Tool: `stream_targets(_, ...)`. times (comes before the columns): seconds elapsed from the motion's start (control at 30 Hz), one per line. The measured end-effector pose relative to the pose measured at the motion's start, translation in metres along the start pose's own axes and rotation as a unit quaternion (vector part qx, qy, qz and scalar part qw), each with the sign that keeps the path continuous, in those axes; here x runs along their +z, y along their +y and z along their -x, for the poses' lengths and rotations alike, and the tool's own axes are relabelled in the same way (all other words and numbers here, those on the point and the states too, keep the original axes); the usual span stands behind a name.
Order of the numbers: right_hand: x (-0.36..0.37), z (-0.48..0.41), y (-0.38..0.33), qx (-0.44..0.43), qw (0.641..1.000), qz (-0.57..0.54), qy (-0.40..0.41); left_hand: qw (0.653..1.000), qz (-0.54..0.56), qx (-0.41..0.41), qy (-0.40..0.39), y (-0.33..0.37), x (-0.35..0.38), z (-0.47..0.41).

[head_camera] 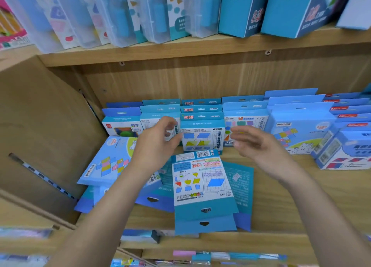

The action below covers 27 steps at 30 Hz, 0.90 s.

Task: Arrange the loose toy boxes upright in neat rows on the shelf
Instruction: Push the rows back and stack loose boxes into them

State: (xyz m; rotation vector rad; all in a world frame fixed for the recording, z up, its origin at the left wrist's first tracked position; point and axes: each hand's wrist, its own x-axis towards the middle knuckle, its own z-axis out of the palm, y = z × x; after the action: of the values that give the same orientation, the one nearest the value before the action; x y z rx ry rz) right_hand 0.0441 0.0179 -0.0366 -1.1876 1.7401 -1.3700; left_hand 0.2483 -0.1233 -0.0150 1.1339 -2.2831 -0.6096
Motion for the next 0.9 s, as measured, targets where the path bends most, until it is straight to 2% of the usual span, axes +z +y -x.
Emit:
stream_targets(0.07,0.000,0.020,0.004,0.003,0.999,-0.013,-0.034,0.996,0.085,-0.006,-0.014,0.006,-0.012,0.034)
stream_targets(0.13,0.006,0.037,0.010,0.005,0.999,-0.019,-0.049,0.993,0.106,-0.013,-0.050,0.006,-0.014,0.067)
stream_targets(0.33,0.029,0.064,0.013,0.010,0.998,-0.027,-0.064,0.994,0.050,0.049,-0.090,-0.013,0.010,0.124)
stream_targets(0.4,0.034,0.069,0.016,0.017,0.998,-0.010,-0.054,0.991,-0.014,0.079,-0.112,-0.017,0.019,0.132)
stream_targets(0.5,0.038,0.071,0.019,-0.001,0.999,0.030,-0.043,0.978,-0.117,0.155,-0.073,-0.024,0.023,0.133)
stream_targets(0.57,0.040,0.071,0.023,-0.015,0.998,0.056,-0.039,0.969,-0.144,0.194,-0.043,-0.025,0.025,0.131)
stream_targets(0.67,0.039,0.074,0.024,-0.032,0.997,0.030,-0.056,0.960,-0.151,0.231,0.034,-0.024,0.023,0.125)
stream_targets(0.77,0.038,0.074,0.014,-0.054,0.996,0.018,-0.066,0.961,-0.078,0.247,0.101,-0.018,0.012,0.104)
stream_targets(0.83,0.040,0.069,0.004,-0.090,0.994,0.059,0.001,0.971,0.014,0.212,0.111,-0.004,0.005,0.091)
stream_targets(0.9,0.038,0.063,-0.008,-0.113,0.989,0.057,0.075,0.973,0.146,0.128,0.122,0.014,0.000,0.084)
